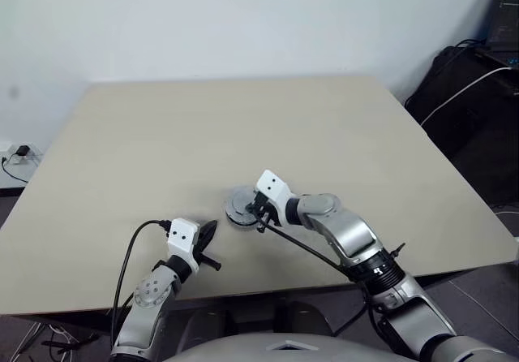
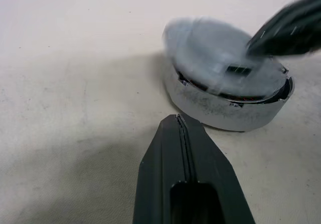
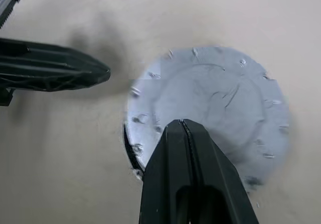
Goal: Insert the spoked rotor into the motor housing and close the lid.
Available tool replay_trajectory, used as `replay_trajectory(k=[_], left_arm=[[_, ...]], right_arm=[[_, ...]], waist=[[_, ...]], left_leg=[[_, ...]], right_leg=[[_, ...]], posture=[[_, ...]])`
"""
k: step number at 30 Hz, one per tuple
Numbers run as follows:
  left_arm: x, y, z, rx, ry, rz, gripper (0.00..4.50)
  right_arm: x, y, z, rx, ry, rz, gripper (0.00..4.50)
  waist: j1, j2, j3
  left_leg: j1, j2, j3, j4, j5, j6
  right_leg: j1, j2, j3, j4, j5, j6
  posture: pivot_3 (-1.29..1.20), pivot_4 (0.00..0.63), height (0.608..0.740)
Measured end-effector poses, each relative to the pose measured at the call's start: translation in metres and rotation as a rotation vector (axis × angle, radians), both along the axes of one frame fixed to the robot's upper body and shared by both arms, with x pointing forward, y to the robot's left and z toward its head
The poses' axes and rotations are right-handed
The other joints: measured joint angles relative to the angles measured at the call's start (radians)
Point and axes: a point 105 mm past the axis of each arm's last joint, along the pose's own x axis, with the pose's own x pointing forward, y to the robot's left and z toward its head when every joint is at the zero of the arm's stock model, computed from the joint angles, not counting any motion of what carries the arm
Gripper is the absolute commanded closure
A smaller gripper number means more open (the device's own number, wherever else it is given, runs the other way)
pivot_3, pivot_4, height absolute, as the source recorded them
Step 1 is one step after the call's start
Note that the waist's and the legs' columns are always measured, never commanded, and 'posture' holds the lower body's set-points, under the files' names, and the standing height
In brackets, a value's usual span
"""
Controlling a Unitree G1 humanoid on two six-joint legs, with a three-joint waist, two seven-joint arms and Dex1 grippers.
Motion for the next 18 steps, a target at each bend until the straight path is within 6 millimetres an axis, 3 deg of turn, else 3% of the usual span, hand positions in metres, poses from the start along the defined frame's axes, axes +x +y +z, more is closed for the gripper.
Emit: replay_trajectory(k=[9,12,18], left_arm=[[-0.003,0.001,-0.002,0.000,0.010,0.005,4.50],[-0.004,0.001,-0.003,-0.001,0.012,0.006,4.50],[-0.004,0.001,-0.003,-0.001,0.013,0.006,4.50]], right_arm=[[-0.001,-0.001,0.000,0.003,-0.062,0.028,4.48],[0.000,-0.002,0.009,0.028,-0.135,0.053,3.94],[0.001,-0.002,0.022,0.075,-0.242,0.103,1.91]], waist=[[0.001,0.000,-0.001],[0.000,0.000,-0.001],[0.001,0.000,-0.001]], left_leg=[[0.000,0.000,0.000,0.000,0.000,0.000],[0.000,0.000,0.000,0.000,0.000,-0.001],[0.001,0.000,0.000,0.000,0.000,-0.001]], right_leg=[[0.000,0.000,0.000,0.000,0.000,0.000],[0.000,0.000,0.000,0.000,0.000,0.000],[0.000,0.000,0.000,0.000,0.000,0.000]], posture=[[0.00,0.000,0.740],[0.00,0.000,0.740],[0.00,0.000,0.740]])
